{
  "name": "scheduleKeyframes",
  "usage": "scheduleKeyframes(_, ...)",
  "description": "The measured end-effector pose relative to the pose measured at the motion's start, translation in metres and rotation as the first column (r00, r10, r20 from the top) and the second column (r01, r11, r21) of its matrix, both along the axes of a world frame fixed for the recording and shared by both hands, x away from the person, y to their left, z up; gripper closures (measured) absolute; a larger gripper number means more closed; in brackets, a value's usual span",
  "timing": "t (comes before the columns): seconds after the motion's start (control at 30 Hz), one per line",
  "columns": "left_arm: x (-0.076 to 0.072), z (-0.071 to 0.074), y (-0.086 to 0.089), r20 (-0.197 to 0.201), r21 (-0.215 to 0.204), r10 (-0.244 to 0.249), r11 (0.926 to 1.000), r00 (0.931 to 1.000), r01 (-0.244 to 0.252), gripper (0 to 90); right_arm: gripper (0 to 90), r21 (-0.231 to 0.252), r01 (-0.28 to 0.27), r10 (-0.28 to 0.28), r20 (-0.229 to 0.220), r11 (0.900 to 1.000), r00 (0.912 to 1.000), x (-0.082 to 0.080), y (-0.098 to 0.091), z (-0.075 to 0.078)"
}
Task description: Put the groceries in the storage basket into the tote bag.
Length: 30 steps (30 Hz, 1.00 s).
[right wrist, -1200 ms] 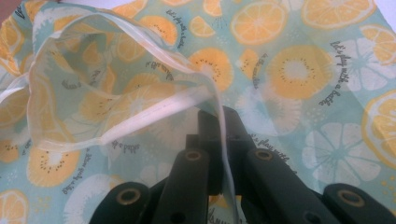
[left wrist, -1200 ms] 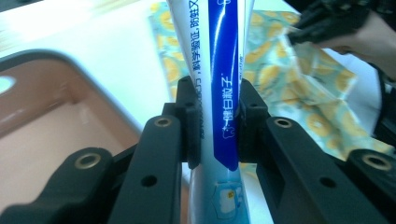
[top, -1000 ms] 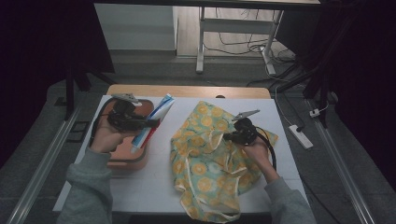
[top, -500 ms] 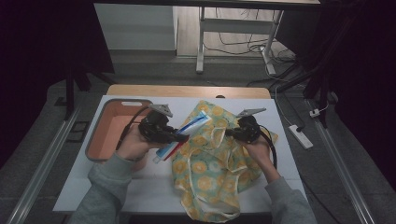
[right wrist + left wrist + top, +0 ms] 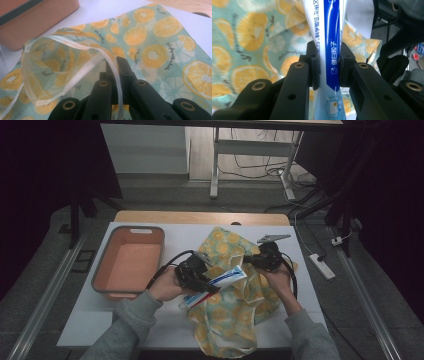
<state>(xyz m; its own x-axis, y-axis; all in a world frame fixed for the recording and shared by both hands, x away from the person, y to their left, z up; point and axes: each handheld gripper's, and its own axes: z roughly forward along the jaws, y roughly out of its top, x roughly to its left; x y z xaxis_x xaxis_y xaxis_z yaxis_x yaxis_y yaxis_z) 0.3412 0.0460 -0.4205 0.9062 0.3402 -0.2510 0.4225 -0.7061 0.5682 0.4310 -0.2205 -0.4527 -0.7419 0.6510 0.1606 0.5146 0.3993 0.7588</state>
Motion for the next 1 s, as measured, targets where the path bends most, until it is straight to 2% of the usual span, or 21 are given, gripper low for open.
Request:
scheduleKeyframes(0.27, 0.005, -0.022, -0.010, -0.034, 0.086, 0.002, 0.9963, 0.9994, 0.001, 74.5, 88.6, 0.029, -0.007, 0.006, 0.017, 0.9995, 0.9998, -0.004, -0.003, 0.009)
scheduleKeyframes(0.5, 0.008, -0.031, -0.011, -0.049, 0.119, 0.012, 0.9929, 0.9987, -0.006, 74.5, 88.6, 0.041, -0.018, 0.016, 0.031, 0.9990, 0.9994, -0.006, -0.002, 0.015)
scheduleKeyframes(0.7, 0.008, -0.033, -0.009, -0.059, 0.135, 0.013, 0.9908, 0.9982, -0.005, 74.4, 88.6, 0.079, -0.019, 0.016, 0.033, 0.9967, 0.9993, -0.009, -0.005, 0.021)
scheduleKeyframes(0.83, 0.009, -0.037, -0.017, -0.065, 0.150, 0.012, 0.9887, 0.9978, -0.002, 74.4, 88.6, 0.091, -0.029, 0.026, 0.039, 0.9955, 0.9989, -0.012, -0.004, 0.024)
scheduleKeyframes(1.0, 0.010, -0.043, -0.023, -0.071, 0.184, 0.013, 0.9830, 0.9974, 0.000, 74.4, 88.6, 0.107, -0.044, 0.036, 0.069, 0.9933, 0.9969, -0.018, -0.002, 0.034)
